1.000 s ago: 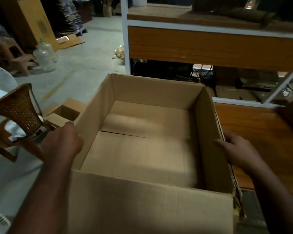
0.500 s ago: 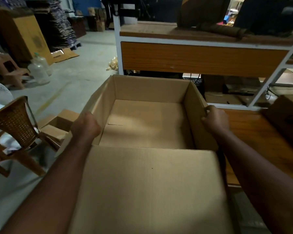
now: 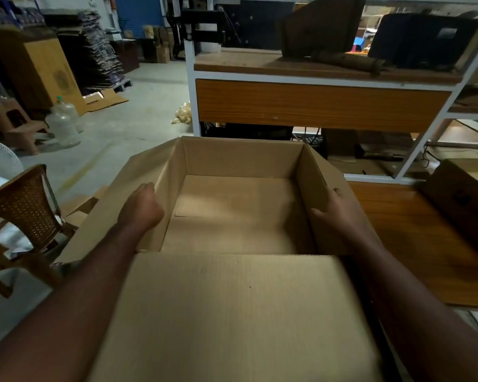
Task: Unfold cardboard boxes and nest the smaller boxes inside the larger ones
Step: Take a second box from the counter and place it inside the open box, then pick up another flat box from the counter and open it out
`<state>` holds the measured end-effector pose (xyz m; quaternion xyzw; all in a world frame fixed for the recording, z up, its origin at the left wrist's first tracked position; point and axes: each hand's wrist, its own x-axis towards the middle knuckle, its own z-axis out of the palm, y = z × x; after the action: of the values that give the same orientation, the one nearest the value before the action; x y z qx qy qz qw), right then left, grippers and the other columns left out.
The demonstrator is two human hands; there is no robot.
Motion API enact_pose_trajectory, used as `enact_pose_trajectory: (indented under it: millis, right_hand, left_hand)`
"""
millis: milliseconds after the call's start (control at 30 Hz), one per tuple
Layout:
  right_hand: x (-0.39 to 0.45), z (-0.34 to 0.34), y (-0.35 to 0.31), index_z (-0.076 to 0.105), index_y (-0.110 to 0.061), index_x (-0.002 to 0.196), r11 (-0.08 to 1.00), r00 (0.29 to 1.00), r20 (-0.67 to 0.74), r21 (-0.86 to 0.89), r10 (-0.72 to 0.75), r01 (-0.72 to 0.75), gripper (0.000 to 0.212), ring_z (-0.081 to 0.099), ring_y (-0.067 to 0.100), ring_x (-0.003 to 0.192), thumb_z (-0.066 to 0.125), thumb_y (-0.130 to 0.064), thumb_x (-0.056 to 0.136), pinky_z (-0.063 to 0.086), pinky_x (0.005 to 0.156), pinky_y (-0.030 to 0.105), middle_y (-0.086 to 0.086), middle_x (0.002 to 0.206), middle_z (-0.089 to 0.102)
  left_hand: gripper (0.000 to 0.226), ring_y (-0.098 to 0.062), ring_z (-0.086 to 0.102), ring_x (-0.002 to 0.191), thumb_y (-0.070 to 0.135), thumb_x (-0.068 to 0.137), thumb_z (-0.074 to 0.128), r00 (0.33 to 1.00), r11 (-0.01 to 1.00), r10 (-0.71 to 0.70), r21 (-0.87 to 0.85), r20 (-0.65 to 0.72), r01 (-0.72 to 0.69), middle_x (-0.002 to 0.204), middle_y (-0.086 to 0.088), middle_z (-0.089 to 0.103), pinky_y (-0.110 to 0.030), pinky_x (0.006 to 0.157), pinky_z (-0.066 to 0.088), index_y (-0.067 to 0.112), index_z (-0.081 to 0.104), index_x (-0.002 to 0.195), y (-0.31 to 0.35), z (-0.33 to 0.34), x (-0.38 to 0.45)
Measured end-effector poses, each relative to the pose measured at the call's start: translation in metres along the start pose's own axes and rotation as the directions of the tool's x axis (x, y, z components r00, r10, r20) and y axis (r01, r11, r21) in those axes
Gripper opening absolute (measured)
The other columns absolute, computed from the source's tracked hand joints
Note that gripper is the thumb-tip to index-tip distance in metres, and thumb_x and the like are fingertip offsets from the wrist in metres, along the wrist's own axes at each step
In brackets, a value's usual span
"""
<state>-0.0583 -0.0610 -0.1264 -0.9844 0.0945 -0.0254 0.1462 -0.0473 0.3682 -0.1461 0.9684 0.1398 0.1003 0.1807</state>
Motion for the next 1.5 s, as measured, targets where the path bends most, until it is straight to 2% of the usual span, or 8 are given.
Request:
enact_pose_trajectory:
  millis: [200,400,700,867,1000,1167,1367,1500]
  right_hand:
    - [-0.028,-0.018,-0.016,0.059,-0.024,0.145,0.985,0.984,-0.095,0.078,-0.149,0.156,0.052,0.065,0.027,0.123,0.062,-0.051,0.102,0.048,0.109,0.054,0.005,0.14,0.068]
    - [-0.046,-0.026,-0.006,0.048,-0.028,0.156,0.969,0.974,-0.004,0.096,-0.228,0.227,0.067,0.053,0.026,0.14,0.068,-0.053,0.098,0.045,0.115,0.053,0.002,0.155,0.056]
    - [-0.041,-0.038,0.014,0.056,-0.029,0.149,0.86,0.91,-0.044,0.309,-0.413,0.406,0.053,0.055,0.022,0.135,0.066,-0.049,0.1,0.05,0.108,0.047,-0.001,0.147,0.062]
    - [-0.027,-0.035,0.032,0.062,-0.026,0.145,0.761,0.851,-0.064,0.416,-0.521,0.498,0.048,0.059,0.021,0.13,0.065,-0.046,0.102,0.051,0.104,0.043,-0.002,0.143,0.066]
    - [-0.026,-0.03,0.053,0.066,-0.027,0.141,0.696,0.854,-0.092,0.538,-0.512,0.475,0.044,0.063,0.02,0.125,0.066,-0.047,0.101,0.055,0.1,0.045,-0.003,0.139,0.069]
    - [-0.028,-0.034,0.079,0.068,-0.03,0.137,0.667,0.88,-0.119,0.608,-0.46,0.43,0.039,0.06,0.012,0.127,0.067,-0.043,0.101,0.048,0.093,0.028,-0.008,0.138,0.069]
    - [-0.021,-0.044,0.111,0.066,-0.032,0.138,0.686,0.929,-0.138,0.639,-0.343,0.348,0.038,0.058,0.009,0.13,0.064,-0.045,0.102,0.053,0.103,0.038,-0.01,0.139,0.067]
    - [-0.022,-0.052,0.133,0.064,-0.033,0.139,0.669,0.951,-0.166,0.68,-0.26,0.301,0.038,0.057,-0.001,0.124,0.067,-0.042,0.101,0.053,0.094,0.027,-0.019,0.133,0.064]
  left_hand:
    - [0.048,-0.034,0.062,0.119,0.022,0.095,0.064,0.982,0.983,0.169,-0.054,-0.08,-0.173,0.139,-0.011,0.063,-0.047,0.094,0.053,0.014,0.057,0.142,0.029,-0.014,-0.023]
    - [0.044,-0.033,0.061,0.122,0.03,0.095,0.064,0.98,0.981,0.169,-0.082,-0.102,-0.178,0.138,-0.008,0.065,-0.048,0.097,0.052,0.021,0.061,0.138,0.056,-0.03,-0.046]
    - [0.044,-0.024,0.065,0.116,0.036,0.1,0.061,0.963,0.954,0.262,-0.136,-0.058,-0.268,0.138,0.0,0.066,-0.031,0.084,0.044,0.029,0.058,0.143,0.145,-0.011,-0.094]
    - [0.048,-0.01,0.055,0.134,0.035,0.099,0.064,0.951,0.931,0.31,-0.199,-0.01,-0.306,0.144,0.008,0.061,-0.03,0.104,0.045,0.027,0.055,0.146,0.186,0.011,-0.125]
    - [0.049,-0.006,0.056,0.133,0.037,0.098,0.065,0.942,0.921,0.336,-0.215,0.022,-0.324,0.141,0.012,0.063,-0.035,0.109,0.047,0.031,0.054,0.145,0.213,0.024,-0.15]
    - [0.05,0.0,0.054,0.132,0.033,0.098,0.067,0.925,0.896,0.38,-0.255,0.021,-0.363,0.142,0.013,0.063,-0.029,0.109,0.047,0.029,0.055,0.147,0.259,0.037,-0.16]
    - [0.051,-0.009,0.056,0.133,0.033,0.099,0.065,0.881,0.846,0.47,-0.31,0.051,-0.433,0.145,0.008,0.06,-0.042,0.107,0.052,0.028,0.053,0.148,0.305,0.056,-0.149]
    - [0.05,-0.015,0.055,0.133,0.039,0.099,0.063,0.836,0.801,0.542,-0.358,0.09,-0.481,0.147,0.006,0.059,-0.043,0.104,0.052,0.034,0.053,0.148,0.336,0.07,-0.147]
